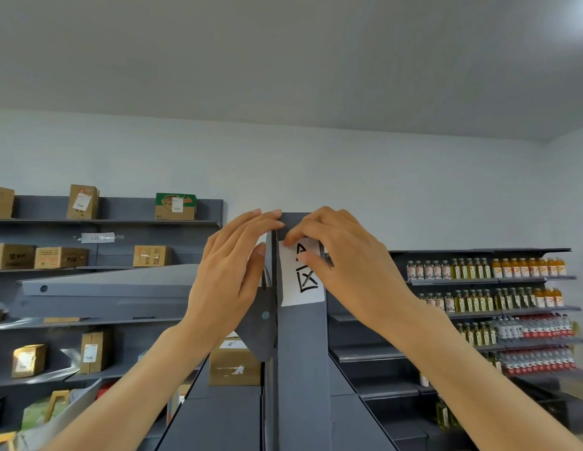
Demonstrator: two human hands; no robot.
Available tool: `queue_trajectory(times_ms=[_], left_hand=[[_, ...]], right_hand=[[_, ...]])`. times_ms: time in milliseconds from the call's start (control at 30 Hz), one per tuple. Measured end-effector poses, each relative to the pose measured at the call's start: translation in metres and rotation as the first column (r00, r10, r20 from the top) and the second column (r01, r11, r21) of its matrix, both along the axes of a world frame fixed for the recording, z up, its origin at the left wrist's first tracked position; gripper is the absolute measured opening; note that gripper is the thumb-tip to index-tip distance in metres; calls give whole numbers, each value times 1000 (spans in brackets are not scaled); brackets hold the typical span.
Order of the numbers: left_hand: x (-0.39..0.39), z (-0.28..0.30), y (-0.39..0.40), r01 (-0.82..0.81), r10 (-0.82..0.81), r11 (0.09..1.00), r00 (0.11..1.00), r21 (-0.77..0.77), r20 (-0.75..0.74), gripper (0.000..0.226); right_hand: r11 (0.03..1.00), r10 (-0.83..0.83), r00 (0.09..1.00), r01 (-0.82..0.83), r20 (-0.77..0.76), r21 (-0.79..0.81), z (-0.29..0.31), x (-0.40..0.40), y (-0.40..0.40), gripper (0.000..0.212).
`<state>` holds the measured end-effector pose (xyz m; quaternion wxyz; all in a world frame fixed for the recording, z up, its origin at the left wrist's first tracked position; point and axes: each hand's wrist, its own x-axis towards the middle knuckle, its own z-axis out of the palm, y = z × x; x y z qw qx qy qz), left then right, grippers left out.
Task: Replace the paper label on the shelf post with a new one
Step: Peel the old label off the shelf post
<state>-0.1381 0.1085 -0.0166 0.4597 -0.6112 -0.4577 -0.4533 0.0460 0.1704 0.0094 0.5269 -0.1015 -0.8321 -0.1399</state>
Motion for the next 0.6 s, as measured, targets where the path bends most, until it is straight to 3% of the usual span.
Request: queue_trajectory(times_ms=[133, 267, 367, 600], left_hand=[[-2, 0, 0, 20, -20, 1000, 1000, -1, 7, 38], [-2, -1, -1, 60, -58, 998, 997, -25, 52, 30], [-2, -2, -2, 66, -63, 997, 996, -40, 65, 31], [-4, -2, -1, 71, -67, 996, 995, -56, 75, 30]], right_hand=[[999, -26, 999, 25, 26, 30, -5, -2, -1, 31], [996, -48, 975, 29, 217, 86, -10, -5, -2, 35], [986, -94, 936, 41, 340, 162, -13, -7, -1, 30], [980, -95, 911, 15, 402, 199, -6, -4, -4, 21]])
